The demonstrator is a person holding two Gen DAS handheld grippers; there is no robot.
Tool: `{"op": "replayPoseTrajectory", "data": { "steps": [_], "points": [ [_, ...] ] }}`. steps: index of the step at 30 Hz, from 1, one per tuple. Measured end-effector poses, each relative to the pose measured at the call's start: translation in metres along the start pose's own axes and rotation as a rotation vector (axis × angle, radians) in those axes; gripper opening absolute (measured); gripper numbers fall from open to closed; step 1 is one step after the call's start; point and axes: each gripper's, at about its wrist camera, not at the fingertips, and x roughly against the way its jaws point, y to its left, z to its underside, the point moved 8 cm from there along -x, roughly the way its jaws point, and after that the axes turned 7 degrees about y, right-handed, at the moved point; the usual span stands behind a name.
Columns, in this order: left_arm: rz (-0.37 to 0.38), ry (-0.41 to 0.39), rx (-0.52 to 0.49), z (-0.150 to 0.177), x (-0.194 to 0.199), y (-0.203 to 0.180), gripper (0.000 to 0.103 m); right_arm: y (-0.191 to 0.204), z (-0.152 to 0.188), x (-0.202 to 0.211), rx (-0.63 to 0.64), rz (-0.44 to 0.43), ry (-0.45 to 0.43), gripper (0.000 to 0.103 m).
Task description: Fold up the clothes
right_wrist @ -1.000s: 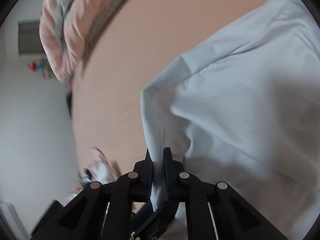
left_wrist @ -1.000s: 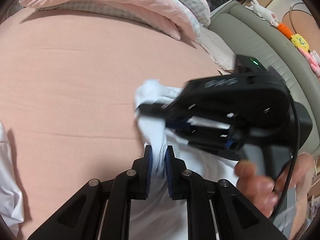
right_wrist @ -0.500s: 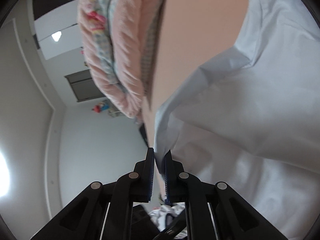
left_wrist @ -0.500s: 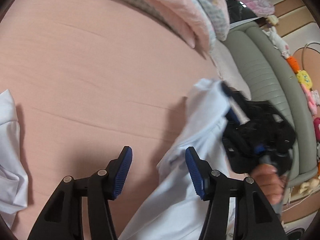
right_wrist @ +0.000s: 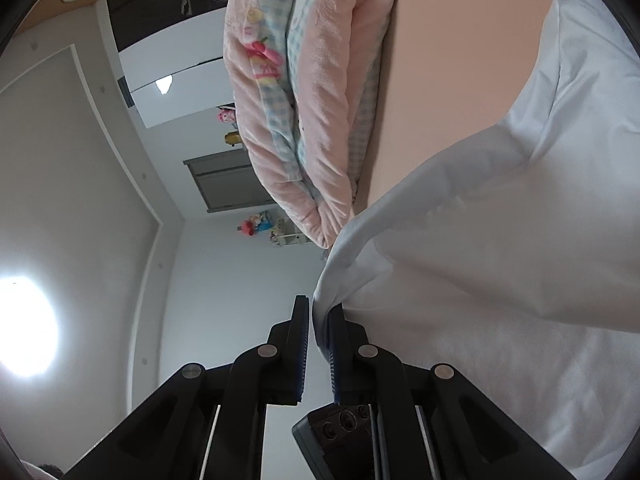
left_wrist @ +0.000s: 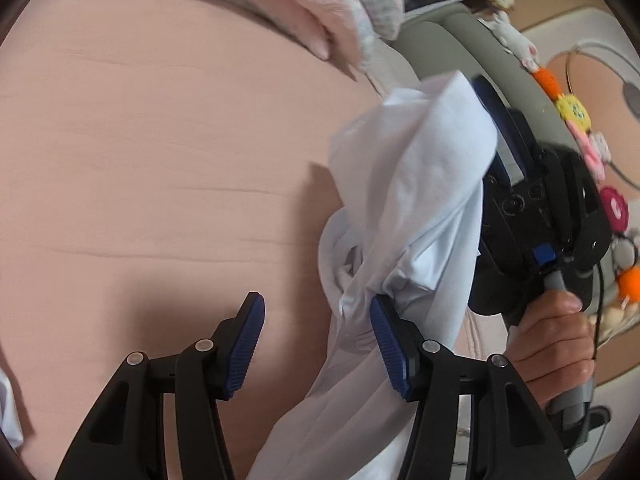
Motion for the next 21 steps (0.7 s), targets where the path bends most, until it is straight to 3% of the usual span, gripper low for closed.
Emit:
{"op": "replayPoseTrajectory", "data": {
  "steps": [6,11,15,21],
  "points": [
    [-0.001,0.009,-0.021,0.009,0.004,0.003,0.052,-0.005,-0.003,0.005,-0.016,0.014,-0.016,0.007],
    [-0.005,-0.036,-0.137,0.012,0.021,-0.005,0.052,-0.009,-0.005,0.013,-0.032,0.024,-0.034,0.007],
    [-0.062,-0.001,-0.224,0.01,0.017,-0.016,0.052,-0.01,-0.003,0.016,-0.036,0.098,-0.033,0.007],
    [-0.082,0.034,-0.293,0.005,-0.003,-0.035,0.052,-0.013,-0.004,0.032,-0.027,0.217,-0.071,0.008]
  ]
}}
